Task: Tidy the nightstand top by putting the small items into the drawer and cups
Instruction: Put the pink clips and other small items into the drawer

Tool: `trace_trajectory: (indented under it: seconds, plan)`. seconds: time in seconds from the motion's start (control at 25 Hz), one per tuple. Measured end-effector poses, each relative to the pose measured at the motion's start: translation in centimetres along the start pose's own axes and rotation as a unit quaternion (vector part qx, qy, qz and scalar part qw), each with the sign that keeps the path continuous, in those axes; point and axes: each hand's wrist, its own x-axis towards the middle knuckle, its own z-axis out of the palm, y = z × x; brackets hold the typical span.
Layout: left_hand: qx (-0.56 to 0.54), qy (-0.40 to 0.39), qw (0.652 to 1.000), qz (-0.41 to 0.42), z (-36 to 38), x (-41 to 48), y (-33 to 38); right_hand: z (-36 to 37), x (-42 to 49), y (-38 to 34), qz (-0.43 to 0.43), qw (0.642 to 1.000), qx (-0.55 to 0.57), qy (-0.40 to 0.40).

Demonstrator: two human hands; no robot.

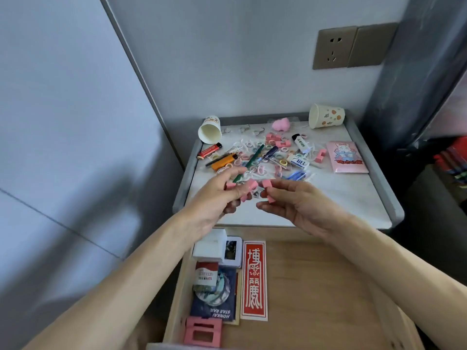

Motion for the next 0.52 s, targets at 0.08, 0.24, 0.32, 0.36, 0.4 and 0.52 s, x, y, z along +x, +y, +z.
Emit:
trace_trajectory:
  seconds: [0.08, 0.24, 0.32, 0.36, 0.4, 0.52]
  plan:
    - [-0.038, -0.028, 0.998, -0.038, -0.2, -2.9, -1.8, 1.2, -2.0, 2.0, 0.026, 0.999, -0.024, -0.001]
    - [-0.031, -0.053, 0.994, -0.092, -0.5, -5.0, -5.8, 2.3, -4.6, 6.1, 0.032, 0.992, -0.123, 0.022]
    - [-0.034, -0.060, 0.993, -0.099, -0.5, -5.1, -6.8, 2.2, -4.5, 7.1, 0.022, 0.980, -0.187, 0.063]
    - [-0.035, -0.058, 0.992, -0.104, -0.4, -5.1, -7.1, 2.2, -4.4, 7.5, 0.021, 0.975, -0.207, 0.081]
    - [-0.042, -0.054, 0.991, -0.111, -0.3, -5.0, -7.2, 2.1, -4.2, 7.8, 0.021, 0.974, -0.208, 0.092]
    - [-0.078, -0.028, 0.989, -0.123, 0.0, -4.4, -7.2, 2.0, -3.8, 8.2, 0.023, 0.983, -0.154, 0.101]
